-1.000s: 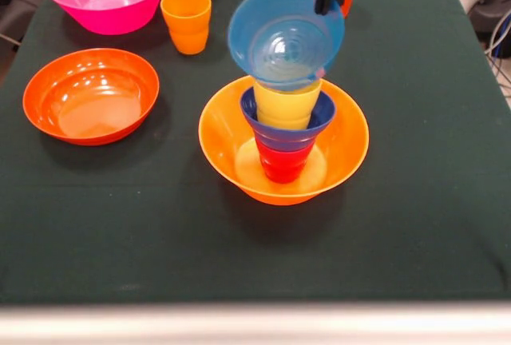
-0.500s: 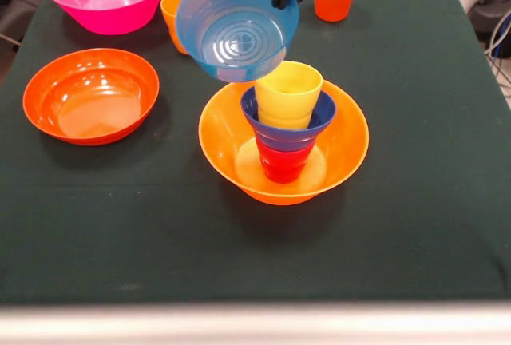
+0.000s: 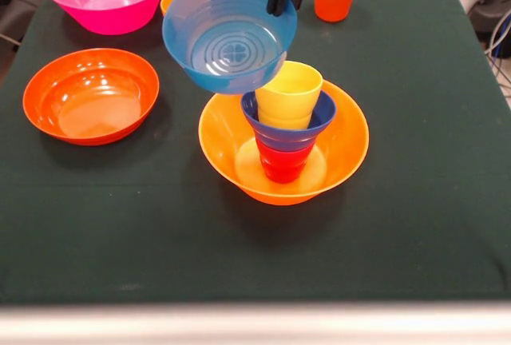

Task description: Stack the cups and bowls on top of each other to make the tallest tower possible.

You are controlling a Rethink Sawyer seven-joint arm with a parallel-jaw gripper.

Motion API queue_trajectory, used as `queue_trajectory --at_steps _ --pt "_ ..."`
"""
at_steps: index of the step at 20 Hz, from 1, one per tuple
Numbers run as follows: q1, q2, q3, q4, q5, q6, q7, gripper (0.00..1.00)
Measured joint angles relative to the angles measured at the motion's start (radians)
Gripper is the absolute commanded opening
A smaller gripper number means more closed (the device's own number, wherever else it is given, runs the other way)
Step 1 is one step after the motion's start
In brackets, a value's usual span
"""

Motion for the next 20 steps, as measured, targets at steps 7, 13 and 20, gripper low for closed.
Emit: queue_trajectory --at_steps 7,13,20 --pt "0.011 0.009 -0.001 -0.016 -0.001 0.000 0.000 0.00" --pt "0.011 0.010 -0.006 -0.016 0.001 0.000 0.000 0.00" --pt "0.011 0.010 -0.018 -0.016 0.006 0.000 0.000 0.00"
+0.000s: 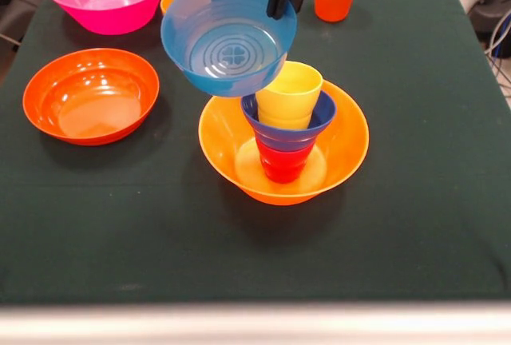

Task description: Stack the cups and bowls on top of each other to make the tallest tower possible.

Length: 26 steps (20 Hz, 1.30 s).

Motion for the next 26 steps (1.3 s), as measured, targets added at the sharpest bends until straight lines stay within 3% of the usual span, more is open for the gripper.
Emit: queue_trajectory --at_steps 26 --pt "0.068 -0.008 -0.050 0.114 0.067 -0.024 0.000 0.00"
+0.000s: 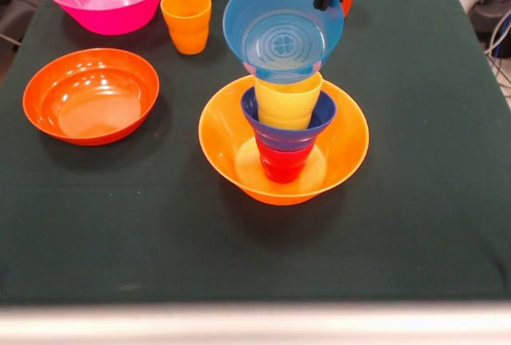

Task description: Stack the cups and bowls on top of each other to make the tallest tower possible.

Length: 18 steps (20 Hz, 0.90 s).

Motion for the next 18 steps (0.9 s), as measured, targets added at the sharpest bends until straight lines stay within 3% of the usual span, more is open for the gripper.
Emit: queue_trajectory --at_steps 18 --pt "0.004 0.010 -0.034 -0.067 -0.003 0.000 0.000 0.00"
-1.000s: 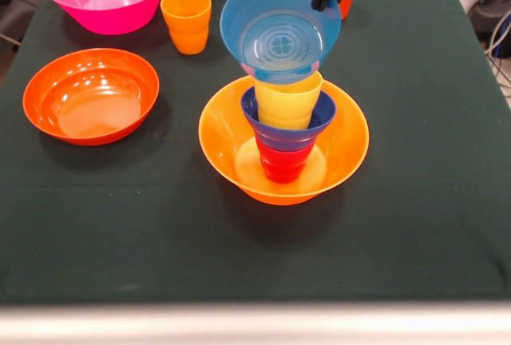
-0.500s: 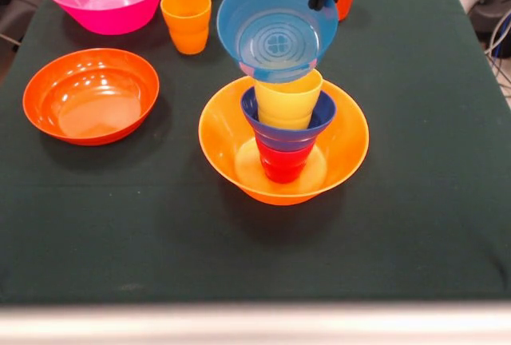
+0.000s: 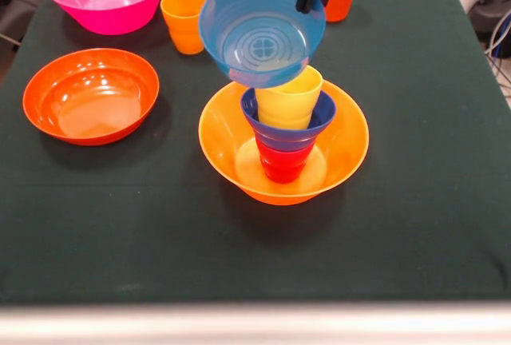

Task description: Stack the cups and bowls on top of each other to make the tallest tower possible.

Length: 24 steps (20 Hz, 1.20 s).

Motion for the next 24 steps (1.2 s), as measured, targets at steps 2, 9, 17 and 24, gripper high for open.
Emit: queue_trajectory --at_steps 2,9,17,24 --pt "0.000 0.000 -0.002 -0.007 0.000 0.000 0.000 0.00" --pt "0.002 0.001 -0.002 -0.010 0.002 0.000 0.000 0.00" --pt "0.002 0.001 -0.002 -0.010 0.010 -0.030 0.000 0.00" --pt "0.005 0.001 -0.002 -0.010 0.033 -0.047 0.000 0.00"
